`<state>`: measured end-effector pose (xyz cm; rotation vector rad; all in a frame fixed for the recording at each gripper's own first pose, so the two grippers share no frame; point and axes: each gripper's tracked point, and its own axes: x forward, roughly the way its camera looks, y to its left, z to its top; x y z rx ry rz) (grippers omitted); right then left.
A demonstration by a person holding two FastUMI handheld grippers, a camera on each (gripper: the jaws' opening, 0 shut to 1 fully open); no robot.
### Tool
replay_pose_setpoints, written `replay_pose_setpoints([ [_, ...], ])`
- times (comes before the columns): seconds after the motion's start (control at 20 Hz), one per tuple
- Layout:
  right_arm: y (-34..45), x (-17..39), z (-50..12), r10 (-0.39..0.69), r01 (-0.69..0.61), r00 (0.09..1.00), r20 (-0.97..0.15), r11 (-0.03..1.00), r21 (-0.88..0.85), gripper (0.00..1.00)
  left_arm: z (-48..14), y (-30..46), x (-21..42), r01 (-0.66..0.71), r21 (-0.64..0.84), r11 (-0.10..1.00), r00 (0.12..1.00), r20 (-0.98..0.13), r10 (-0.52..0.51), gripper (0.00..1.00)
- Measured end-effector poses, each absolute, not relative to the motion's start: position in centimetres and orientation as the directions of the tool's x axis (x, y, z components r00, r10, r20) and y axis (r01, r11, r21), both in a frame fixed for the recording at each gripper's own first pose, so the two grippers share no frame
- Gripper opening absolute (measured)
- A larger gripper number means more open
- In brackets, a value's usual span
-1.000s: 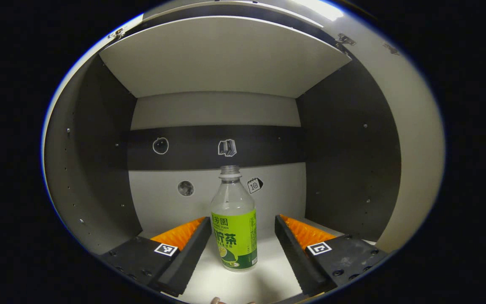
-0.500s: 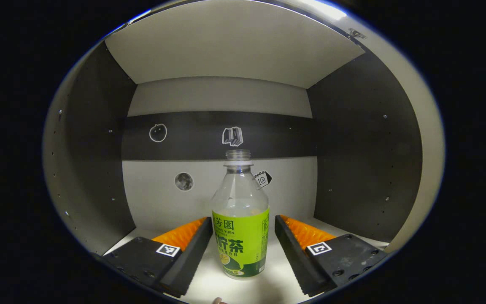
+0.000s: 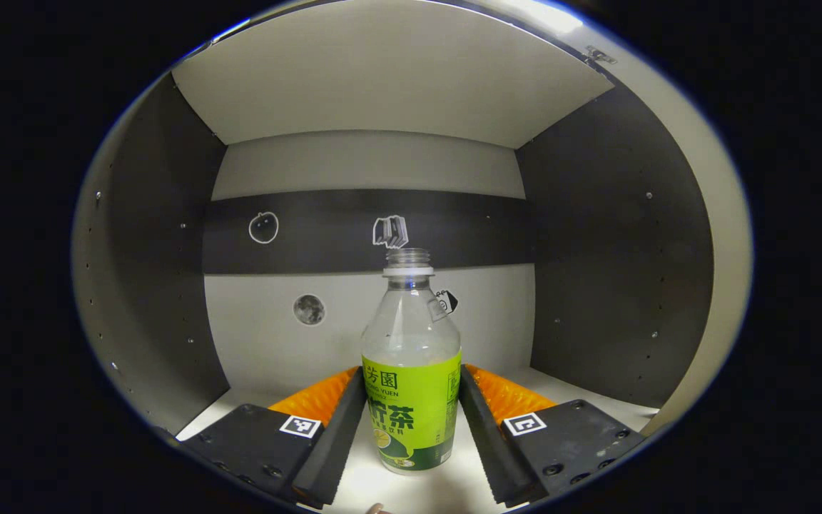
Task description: Grasp the bottle in the cabinet with the left hand and place it on the coaster, then close the right door with the right hand and the left door with the left hand.
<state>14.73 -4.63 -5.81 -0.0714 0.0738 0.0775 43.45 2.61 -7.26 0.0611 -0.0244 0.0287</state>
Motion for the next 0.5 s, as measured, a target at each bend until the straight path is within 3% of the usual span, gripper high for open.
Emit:
replay_pose_setpoints([
  [0.5,-3.9,12.2,-5.2,0.062,-0.066,0.996,-0.063,0.996,-0.06,0.98,-4.6,2.5,37.9,-0.008,0.032,0.999,0.999,0.051,0.006,0.78],
])
